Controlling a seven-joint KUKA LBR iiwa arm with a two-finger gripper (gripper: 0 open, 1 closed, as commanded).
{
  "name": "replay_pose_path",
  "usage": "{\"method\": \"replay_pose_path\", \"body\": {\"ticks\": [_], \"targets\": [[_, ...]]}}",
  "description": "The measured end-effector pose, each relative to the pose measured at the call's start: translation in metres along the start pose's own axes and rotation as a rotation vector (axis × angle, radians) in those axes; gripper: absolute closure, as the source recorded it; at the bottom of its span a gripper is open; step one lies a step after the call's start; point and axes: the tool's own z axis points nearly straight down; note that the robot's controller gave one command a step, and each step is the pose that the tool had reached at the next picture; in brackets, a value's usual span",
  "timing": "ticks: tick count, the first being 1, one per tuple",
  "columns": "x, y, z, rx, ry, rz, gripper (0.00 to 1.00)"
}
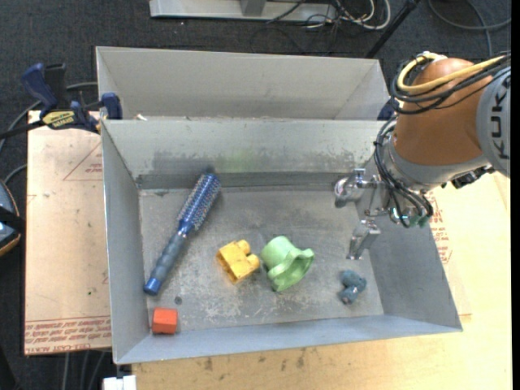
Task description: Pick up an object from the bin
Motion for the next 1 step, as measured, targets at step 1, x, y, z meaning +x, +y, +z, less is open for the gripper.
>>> {"method": "replay_pose_path", "body": {"ticks": [1], "targets": [[0.019, 0.0747, 0.1236, 0.004, -0.013, -0.19, 0.0]]}}
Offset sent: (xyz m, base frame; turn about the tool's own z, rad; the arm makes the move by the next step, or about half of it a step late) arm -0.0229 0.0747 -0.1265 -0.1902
